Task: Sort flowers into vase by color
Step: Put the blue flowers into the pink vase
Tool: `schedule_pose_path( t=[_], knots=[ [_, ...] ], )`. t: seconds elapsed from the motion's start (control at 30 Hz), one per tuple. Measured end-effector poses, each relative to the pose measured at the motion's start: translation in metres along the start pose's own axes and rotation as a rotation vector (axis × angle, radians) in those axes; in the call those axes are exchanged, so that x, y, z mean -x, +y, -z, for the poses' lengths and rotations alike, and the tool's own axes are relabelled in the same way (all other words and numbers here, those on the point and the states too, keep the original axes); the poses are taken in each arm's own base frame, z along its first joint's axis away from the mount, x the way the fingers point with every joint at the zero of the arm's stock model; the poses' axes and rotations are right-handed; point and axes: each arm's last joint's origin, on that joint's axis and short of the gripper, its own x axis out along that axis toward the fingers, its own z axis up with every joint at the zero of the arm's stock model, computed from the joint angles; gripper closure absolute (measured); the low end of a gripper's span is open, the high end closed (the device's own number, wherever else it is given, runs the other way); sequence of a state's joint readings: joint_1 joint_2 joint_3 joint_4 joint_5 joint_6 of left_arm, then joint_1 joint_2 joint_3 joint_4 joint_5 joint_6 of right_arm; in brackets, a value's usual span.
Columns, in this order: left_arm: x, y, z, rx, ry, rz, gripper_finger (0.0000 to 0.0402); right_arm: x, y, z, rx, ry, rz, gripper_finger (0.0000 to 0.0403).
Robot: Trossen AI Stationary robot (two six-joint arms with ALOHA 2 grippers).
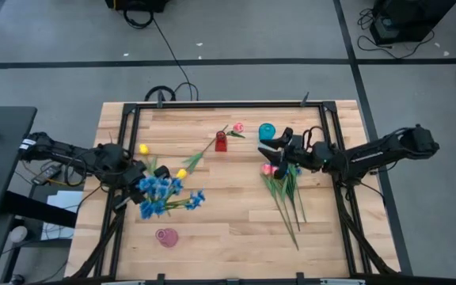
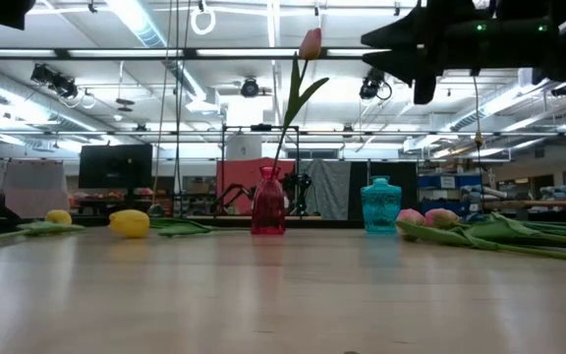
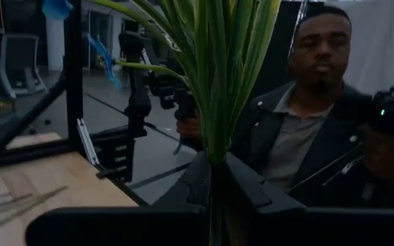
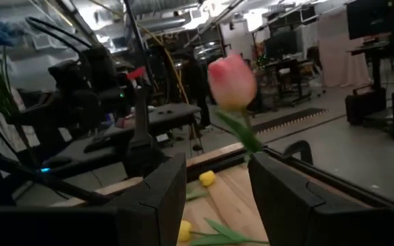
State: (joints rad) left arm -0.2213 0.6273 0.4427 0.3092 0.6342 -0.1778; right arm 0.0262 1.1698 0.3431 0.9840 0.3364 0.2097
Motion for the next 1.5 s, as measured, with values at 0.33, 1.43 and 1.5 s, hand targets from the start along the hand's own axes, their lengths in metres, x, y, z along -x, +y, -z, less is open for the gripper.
schedule_pose_path(
  t=[0.33,1.43,1.5],
  knots=[
    [-0.007,-0.007,-0.002,-0.068,-0.033,0.041,0.0377,-0.009,0.011,0.026,-0.005,-0.038,0.041,0.0231],
    [-0.052,-0.017,0.046,-0.026,0.119,0.062,0.0377,-0.01,0.01,0.029,-0.052,-0.057,0.089,0.0231],
    [-0.05,-0.018,0.046,-0.03,0.108,0.063,0.0378,-0.01,0.01,0.029,-0.052,-0.056,0.088,0.0231]
  ],
)
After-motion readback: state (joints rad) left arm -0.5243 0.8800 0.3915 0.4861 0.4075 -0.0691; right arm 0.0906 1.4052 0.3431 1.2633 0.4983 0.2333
